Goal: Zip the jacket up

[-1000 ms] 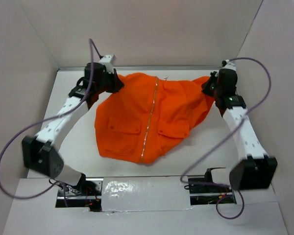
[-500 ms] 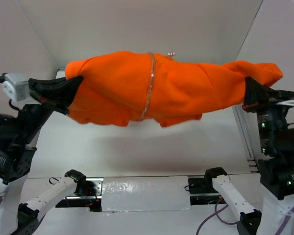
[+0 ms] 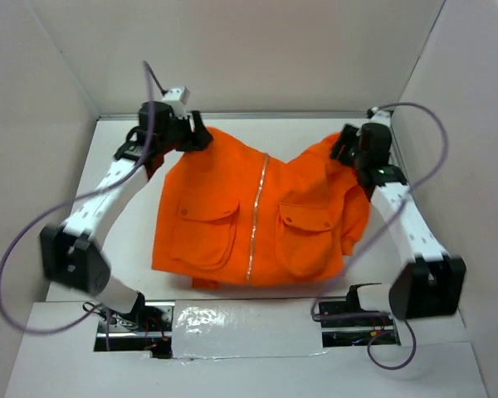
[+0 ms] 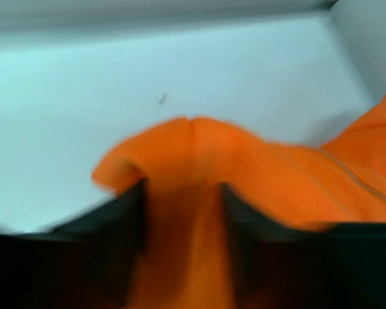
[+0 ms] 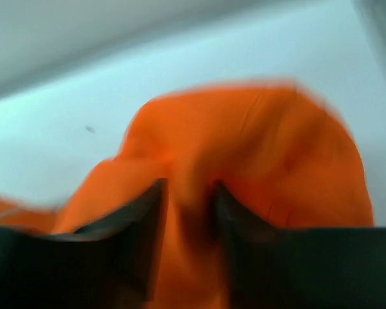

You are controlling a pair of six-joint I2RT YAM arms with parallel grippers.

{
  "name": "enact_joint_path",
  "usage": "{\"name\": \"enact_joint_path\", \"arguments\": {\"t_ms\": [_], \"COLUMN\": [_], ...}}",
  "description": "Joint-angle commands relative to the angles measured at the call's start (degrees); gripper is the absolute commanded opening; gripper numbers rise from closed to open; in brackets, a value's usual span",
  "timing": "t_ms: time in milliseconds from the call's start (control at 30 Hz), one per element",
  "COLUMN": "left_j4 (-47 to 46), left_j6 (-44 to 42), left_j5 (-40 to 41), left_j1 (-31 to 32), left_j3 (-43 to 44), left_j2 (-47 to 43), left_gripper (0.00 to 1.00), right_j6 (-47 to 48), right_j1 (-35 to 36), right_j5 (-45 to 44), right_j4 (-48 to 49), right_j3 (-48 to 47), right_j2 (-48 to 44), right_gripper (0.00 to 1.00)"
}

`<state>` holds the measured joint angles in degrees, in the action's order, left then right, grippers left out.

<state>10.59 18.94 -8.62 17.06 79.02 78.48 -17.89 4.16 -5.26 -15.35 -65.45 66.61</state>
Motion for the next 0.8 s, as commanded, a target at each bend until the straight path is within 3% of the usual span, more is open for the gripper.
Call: {"name": "enact_joint_path", "arguments": {"t_ms": [0,100,200,400,767], "left_j4": [7.41,4.89,2.51,7.06,5.94], "left_j6": [6.54,7.69,8.22,8.57,10.59], "left_j5": [-3.3,-8.05,-12.2,-12.47,-16.25], "left_j1": [-4.74,-6.15,-7.48,-6.6,-3.0], "left_j3": [3.85,0.27,-4.22,-7.21,-15.03], "left_j2": [13.32,13.73,9.52,8.71,11.44], "left_gripper": [0.99,0.99,0.99,0.99,0.99], "right_j6": [-1.89,-2.76,-3.64,-6.01,-12.6], "right_j1": [-2.4,-3.55,-3.2,-0.13,2.95], "right_j5": [0.87,0.77,2.87,6.23,7.64], "right_j4": [7.53,3.94,2.79,2.7,3.66], "right_j3": [4.19,2.35,3.13,6.74,14.56], "right_j2": [7.88,13.18,12.68,10.21,11.71], "right_gripper": [0.99,1.0,1.0,1.0,1.0]}}
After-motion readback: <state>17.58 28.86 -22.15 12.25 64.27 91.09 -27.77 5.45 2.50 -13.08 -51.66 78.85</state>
